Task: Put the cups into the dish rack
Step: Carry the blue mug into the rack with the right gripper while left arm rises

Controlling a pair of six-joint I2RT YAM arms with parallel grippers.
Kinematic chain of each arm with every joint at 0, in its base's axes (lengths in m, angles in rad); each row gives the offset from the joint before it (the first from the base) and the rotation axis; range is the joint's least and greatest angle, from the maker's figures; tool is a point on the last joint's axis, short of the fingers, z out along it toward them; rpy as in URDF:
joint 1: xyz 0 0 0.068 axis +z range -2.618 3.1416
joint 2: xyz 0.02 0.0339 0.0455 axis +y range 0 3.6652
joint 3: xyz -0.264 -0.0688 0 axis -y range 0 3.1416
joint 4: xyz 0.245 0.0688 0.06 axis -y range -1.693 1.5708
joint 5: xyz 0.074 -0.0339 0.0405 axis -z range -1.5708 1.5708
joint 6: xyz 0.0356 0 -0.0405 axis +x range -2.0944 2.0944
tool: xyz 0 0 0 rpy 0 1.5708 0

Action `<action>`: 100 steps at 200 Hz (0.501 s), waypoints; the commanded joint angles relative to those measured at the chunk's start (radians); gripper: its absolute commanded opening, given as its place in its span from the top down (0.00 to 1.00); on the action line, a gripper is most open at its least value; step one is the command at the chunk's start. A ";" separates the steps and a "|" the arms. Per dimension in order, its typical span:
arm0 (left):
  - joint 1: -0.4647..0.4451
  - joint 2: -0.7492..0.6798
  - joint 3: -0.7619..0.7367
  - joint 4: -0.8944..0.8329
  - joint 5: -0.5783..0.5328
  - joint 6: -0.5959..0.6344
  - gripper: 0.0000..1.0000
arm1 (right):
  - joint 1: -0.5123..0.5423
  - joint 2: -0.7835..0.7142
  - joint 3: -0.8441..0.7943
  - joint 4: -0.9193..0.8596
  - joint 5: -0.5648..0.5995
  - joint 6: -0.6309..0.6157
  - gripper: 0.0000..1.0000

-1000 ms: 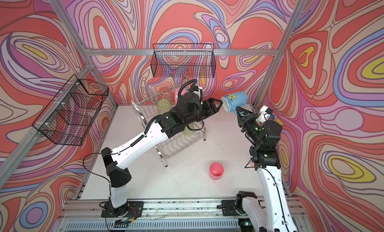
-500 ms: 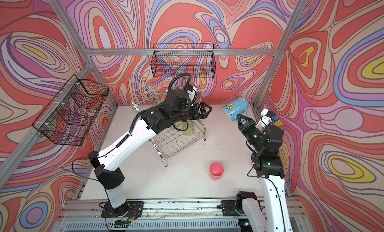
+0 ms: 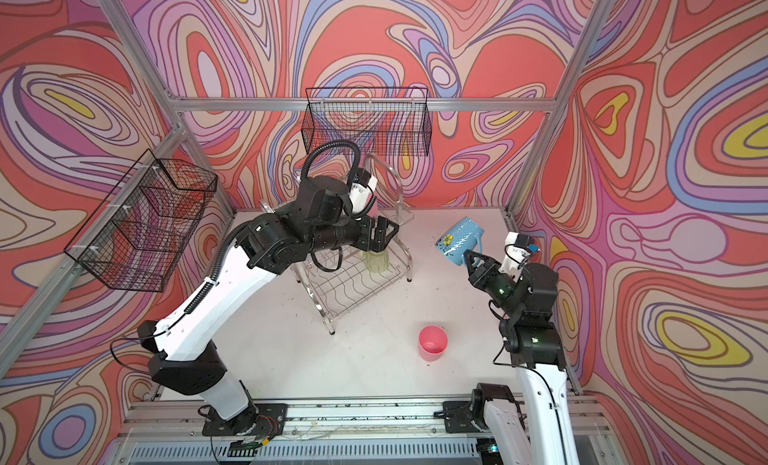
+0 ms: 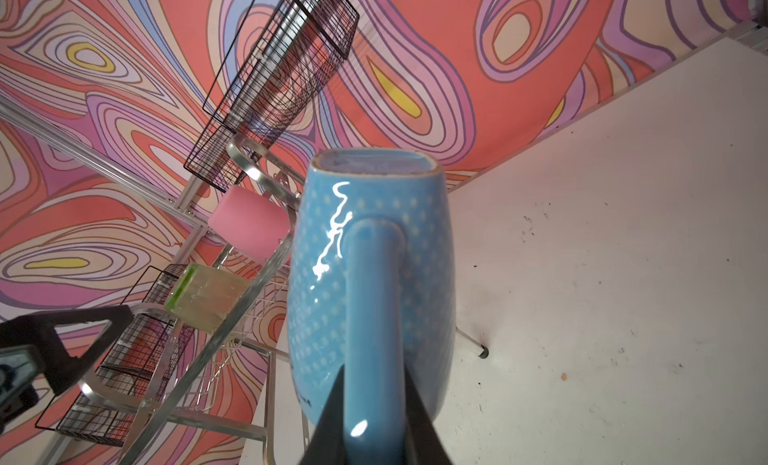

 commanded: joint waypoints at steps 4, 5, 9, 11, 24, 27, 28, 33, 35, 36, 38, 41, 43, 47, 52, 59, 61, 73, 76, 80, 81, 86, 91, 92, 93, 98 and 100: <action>0.012 -0.033 0.017 -0.078 -0.056 0.079 0.15 | 0.022 -0.018 -0.028 0.064 -0.027 -0.042 1.00; 0.013 -0.034 0.016 -0.079 -0.057 0.079 0.15 | 0.022 -0.018 -0.029 0.064 -0.027 -0.043 1.00; 0.013 -0.038 0.013 -0.081 -0.060 0.083 0.15 | 0.027 -0.018 -0.034 0.066 -0.025 -0.045 1.00; 0.014 -0.039 0.012 -0.081 -0.061 0.085 0.15 | 0.029 -0.018 -0.037 0.067 -0.024 -0.048 1.00; 0.017 -0.050 0.004 -0.086 -0.069 0.091 0.15 | 0.050 -0.016 -0.053 0.073 -0.014 -0.054 1.00; 0.019 -0.053 0.001 -0.086 -0.072 0.092 0.15 | 0.056 -0.013 -0.055 0.076 -0.012 -0.055 1.00; 0.019 -0.054 0.001 -0.087 -0.072 0.092 0.15 | 0.058 -0.013 -0.057 0.076 -0.010 -0.055 1.00; 0.019 -0.057 -0.005 -0.086 -0.075 0.094 0.15 | 0.070 -0.010 -0.062 0.080 -0.004 -0.056 1.00; 0.020 -0.058 -0.007 -0.085 -0.074 0.094 0.15 | 0.075 -0.006 -0.064 0.082 -0.002 -0.057 1.00; 0.021 -0.059 -0.007 -0.084 -0.074 0.095 0.15 | 0.077 -0.005 -0.065 0.083 0.000 -0.057 1.00; 0.020 -0.060 -0.009 -0.083 -0.075 0.095 0.15 | 0.083 -0.003 -0.067 0.084 0.003 -0.060 1.00; 0.021 -0.062 -0.011 -0.083 -0.076 0.095 0.15 | 0.092 -0.002 -0.069 0.087 0.008 -0.061 1.00; 0.021 -0.063 -0.013 -0.082 -0.077 0.096 0.15 | 0.098 0.000 -0.072 0.088 0.012 -0.062 1.00; 0.022 -0.065 -0.017 -0.080 -0.078 0.097 0.15 | 0.111 0.006 -0.074 0.093 0.019 -0.066 1.00; 0.022 -0.068 -0.020 -0.079 -0.078 0.096 0.15 | 0.129 0.010 -0.079 0.098 0.029 -0.069 1.00; 0.022 -0.071 -0.025 -0.078 -0.078 0.098 0.15 | 0.153 0.019 -0.086 0.111 0.043 -0.070 1.00; 0.022 -0.072 -0.026 -0.077 -0.079 0.098 0.15 | 0.161 0.021 -0.089 0.114 0.047 -0.071 1.00; 0.023 -0.078 -0.033 -0.074 -0.090 0.101 0.15 | 0.205 0.035 -0.097 0.129 0.076 -0.078 1.00; 0.024 -0.080 -0.036 -0.073 -0.093 0.103 0.15 | 0.216 0.039 -0.100 0.133 0.083 -0.081 1.00; 0.024 -0.083 -0.039 -0.072 -0.095 0.104 0.15 | 0.227 0.045 -0.102 0.136 0.092 -0.086 1.00; 0.025 -0.084 -0.039 -0.071 -0.096 0.104 0.15 | 0.231 0.045 -0.103 0.137 0.095 -0.087 1.00; 0.025 -0.088 -0.044 -0.070 -0.099 0.105 0.15 | 0.249 0.050 -0.105 0.141 0.108 -0.091 1.00; 0.026 -0.093 -0.048 -0.066 -0.102 0.107 0.15 | 0.267 0.055 -0.109 0.147 0.120 -0.094 1.00; 0.027 -0.094 -0.049 -0.065 -0.103 0.107 0.15 | 0.269 0.055 -0.110 0.148 0.121 -0.094 1.00; 0.027 -0.095 -0.050 -0.066 -0.103 0.108 0.15 | 0.273 0.057 -0.111 0.148 0.122 -0.096 1.00; 0.028 -0.100 -0.056 -0.060 -0.108 0.110 0.15 | 0.288 0.062 -0.115 0.156 0.131 -0.099 1.00; 0.029 -0.102 -0.058 -0.059 -0.110 0.111 0.15 | 0.296 0.063 -0.116 0.158 0.136 -0.101 1.00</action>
